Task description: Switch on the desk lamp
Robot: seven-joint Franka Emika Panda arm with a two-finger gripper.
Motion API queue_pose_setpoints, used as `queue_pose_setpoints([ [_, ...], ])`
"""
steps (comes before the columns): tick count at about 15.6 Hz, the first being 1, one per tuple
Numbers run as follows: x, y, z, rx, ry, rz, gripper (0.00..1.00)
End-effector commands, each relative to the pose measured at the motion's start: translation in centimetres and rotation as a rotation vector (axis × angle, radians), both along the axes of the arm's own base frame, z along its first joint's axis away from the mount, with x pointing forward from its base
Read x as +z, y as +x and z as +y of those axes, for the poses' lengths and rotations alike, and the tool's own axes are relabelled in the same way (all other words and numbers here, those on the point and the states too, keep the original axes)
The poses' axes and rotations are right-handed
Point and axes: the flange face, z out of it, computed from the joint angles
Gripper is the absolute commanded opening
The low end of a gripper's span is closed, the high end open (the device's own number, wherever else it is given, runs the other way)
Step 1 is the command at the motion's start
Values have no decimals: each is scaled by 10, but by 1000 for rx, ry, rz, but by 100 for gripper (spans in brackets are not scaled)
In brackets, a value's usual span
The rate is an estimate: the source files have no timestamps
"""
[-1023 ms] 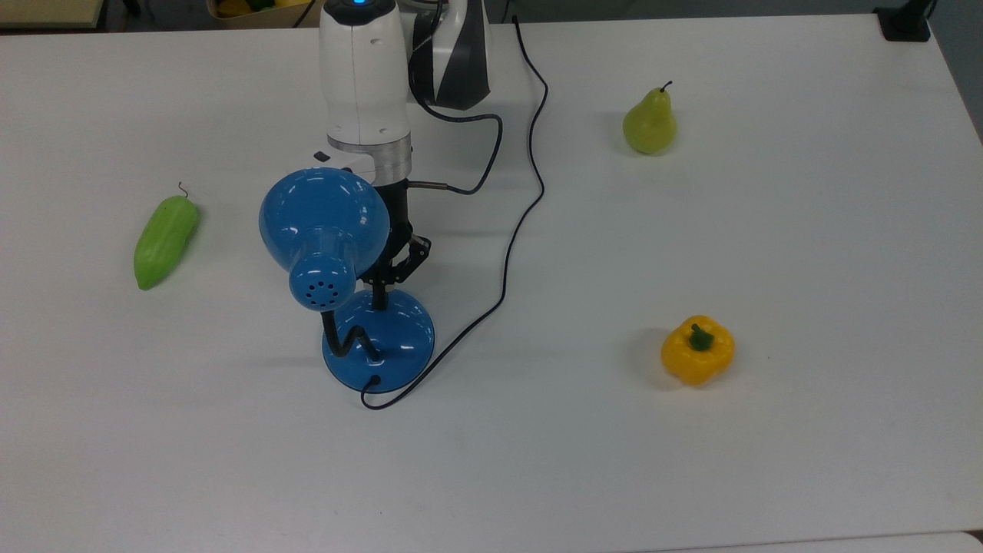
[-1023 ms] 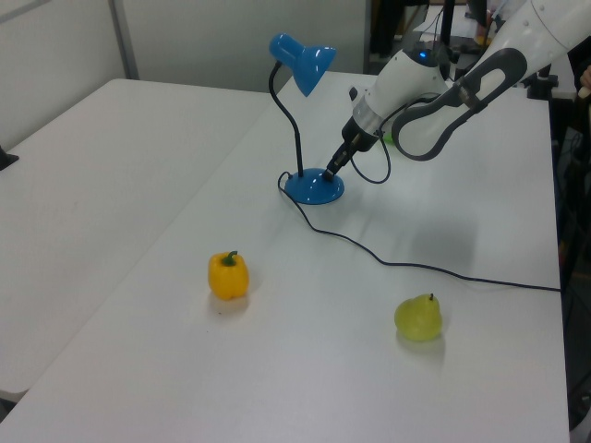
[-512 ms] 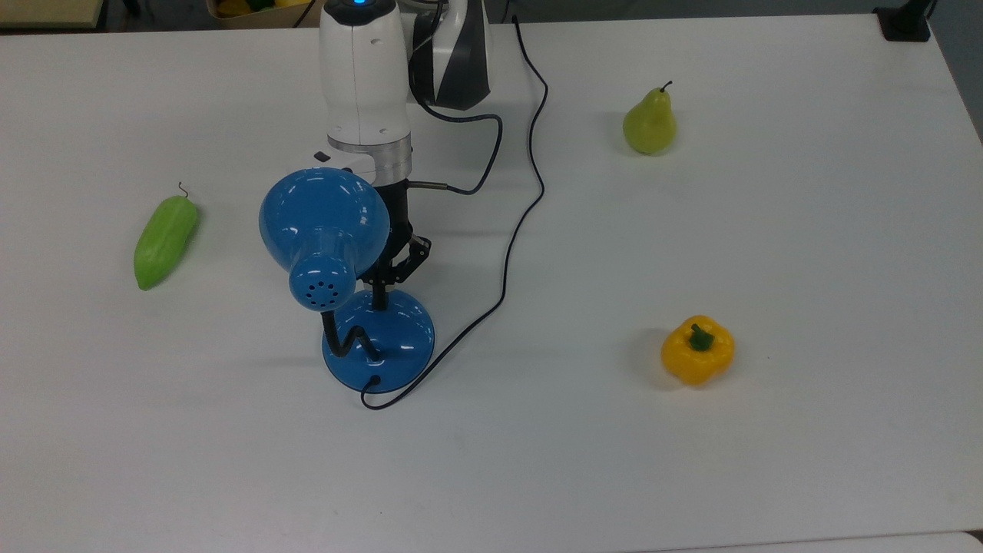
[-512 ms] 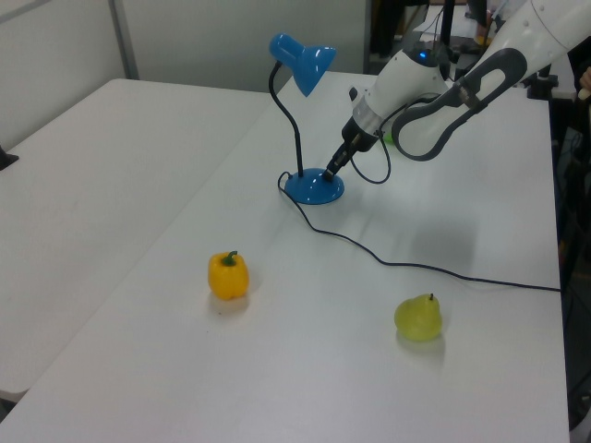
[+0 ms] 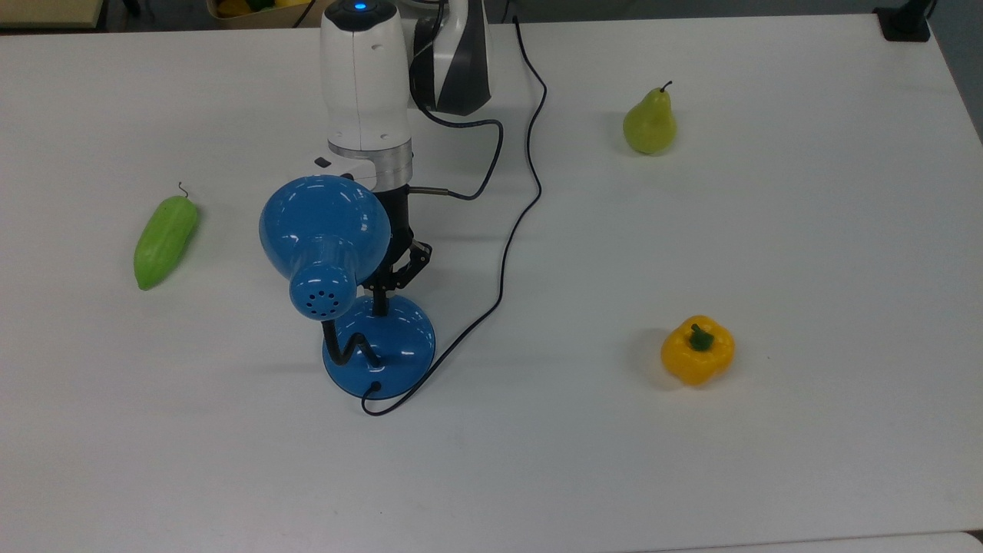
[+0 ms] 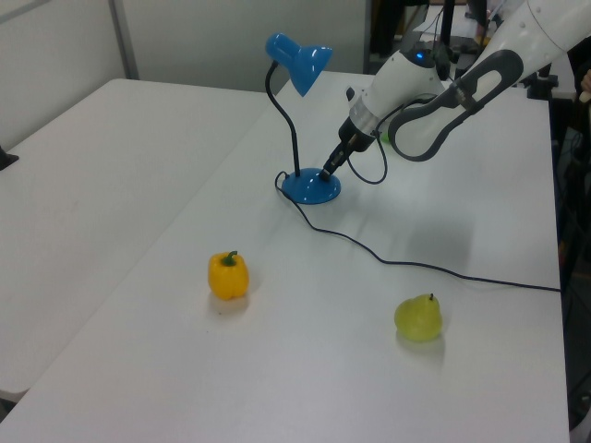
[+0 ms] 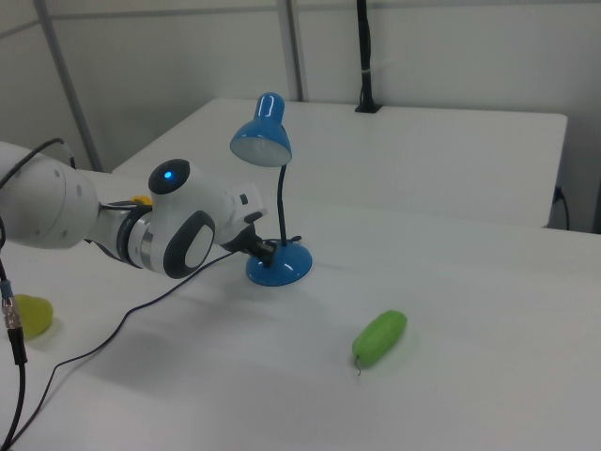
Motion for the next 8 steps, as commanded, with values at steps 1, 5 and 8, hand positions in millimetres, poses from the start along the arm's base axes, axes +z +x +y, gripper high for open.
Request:
queue_pose_setpoints([
  [1,-51,2,7,14,-13,55,0],
  [5,-59,1,6,-1,-3,71,0],
  [8,-72,0,8,1,-3,91,0],
])
